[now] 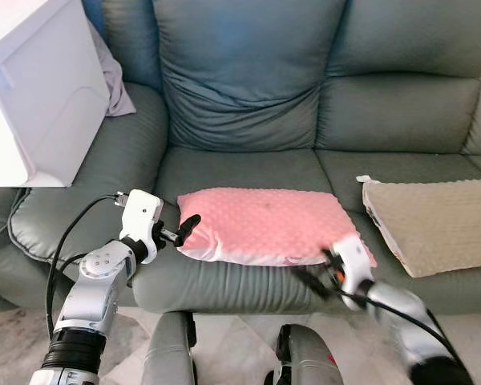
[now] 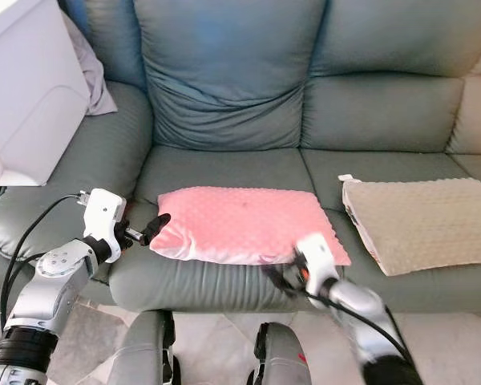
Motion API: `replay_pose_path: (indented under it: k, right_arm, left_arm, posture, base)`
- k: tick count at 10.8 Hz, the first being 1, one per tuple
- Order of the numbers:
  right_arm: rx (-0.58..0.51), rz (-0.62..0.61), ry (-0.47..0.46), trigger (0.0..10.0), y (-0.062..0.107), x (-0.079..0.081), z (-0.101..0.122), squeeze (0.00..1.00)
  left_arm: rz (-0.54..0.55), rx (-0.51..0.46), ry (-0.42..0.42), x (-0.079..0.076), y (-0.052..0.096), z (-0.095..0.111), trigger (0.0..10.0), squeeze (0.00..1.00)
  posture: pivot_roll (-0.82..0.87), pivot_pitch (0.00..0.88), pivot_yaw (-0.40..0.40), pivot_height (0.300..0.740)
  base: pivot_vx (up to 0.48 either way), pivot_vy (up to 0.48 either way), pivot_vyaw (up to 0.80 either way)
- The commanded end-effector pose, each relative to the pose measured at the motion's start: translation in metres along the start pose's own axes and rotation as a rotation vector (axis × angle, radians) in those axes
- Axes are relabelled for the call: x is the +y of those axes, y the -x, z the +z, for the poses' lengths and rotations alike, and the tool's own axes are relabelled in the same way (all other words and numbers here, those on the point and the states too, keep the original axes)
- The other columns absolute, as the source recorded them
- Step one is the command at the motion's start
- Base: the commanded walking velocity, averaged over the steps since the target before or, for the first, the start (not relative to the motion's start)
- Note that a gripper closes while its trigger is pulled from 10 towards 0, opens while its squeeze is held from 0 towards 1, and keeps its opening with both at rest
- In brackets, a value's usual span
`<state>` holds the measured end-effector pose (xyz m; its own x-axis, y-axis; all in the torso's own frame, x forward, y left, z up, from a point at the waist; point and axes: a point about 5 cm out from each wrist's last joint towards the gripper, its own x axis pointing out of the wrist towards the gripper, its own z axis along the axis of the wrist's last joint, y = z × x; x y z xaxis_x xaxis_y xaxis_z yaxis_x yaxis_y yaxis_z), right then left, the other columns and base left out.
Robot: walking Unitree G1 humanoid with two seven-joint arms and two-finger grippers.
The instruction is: Move the pillow to the sofa
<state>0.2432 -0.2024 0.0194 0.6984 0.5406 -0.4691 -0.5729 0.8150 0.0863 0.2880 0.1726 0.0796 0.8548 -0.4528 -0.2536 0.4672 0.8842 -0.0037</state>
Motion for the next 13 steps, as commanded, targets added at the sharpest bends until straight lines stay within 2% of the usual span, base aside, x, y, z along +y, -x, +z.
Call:
replay_pose_path:
  k: [1, 4, 5, 7, 8, 11, 13]
  right_arm:
    - [0.049, 0.049, -0.002, 10.0, 0.007, -0.001, -0.002, 1.00]
    - [0.131, -0.014, 0.000, 10.0, 0.012, -0.020, -0.011, 1.00]
    - [0.137, -0.046, 0.000, 10.0, 0.010, -0.029, -0.008, 1.00]
    - [0.140, -0.109, -0.018, 10.0, 0.007, -0.041, -0.003, 1.00]
    - [0.115, -0.125, -0.056, 10.0, 0.003, -0.042, -0.002, 1.00]
    - [0.125, -0.155, -0.059, 10.0, -0.009, -0.043, -0.002, 1.00]
    - [0.121, -0.201, -0.025, 10.0, -0.013, -0.048, 0.003, 1.00]
  left_arm:
    - [0.007, -0.019, -0.019, 0.001, 0.003, 0.004, 10.0, 0.78]
    - [-0.002, -0.011, -0.038, -0.002, 0.004, 0.003, 10.0, 0.71]
    - [-0.002, -0.005, -0.051, -0.001, 0.005, 0.004, 10.0, 0.00]
    - [0.001, 0.004, -0.063, 0.000, 0.010, 0.003, 10.0, 0.00]
    - [0.009, 0.009, -0.065, 0.001, 0.013, 0.002, 10.0, 0.00]
    - [0.043, 0.046, -0.079, 0.009, 0.032, -0.001, 10.0, 0.00]
    - [0.052, 0.060, -0.084, 0.012, 0.038, -0.001, 10.0, 0.00]
  posture:
    - [0.01, 0.029, -0.023, 0.630]
    - [0.02, 0.050, -0.011, 0.630]
    - [0.03, 0.059, -0.009, 0.630]
    - [0.04, 0.080, -0.005, 0.630]
    - [0.04, 0.091, -0.003, 0.630]
    - [0.10, 0.144, 0.011, 0.630]
    - [0.11, 0.158, 0.021, 0.630]
  base:
    - [0.000, 0.000, 0.00]
    - [0.000, 0.000, 0.00]
    - [0.000, 0.000, 0.00]
    - [0.000, 0.000, 0.00]
    - [0.000, 0.000, 0.00]
    - [0.000, 0.000, 0.00]
    - [0.000, 0.000, 0.00]
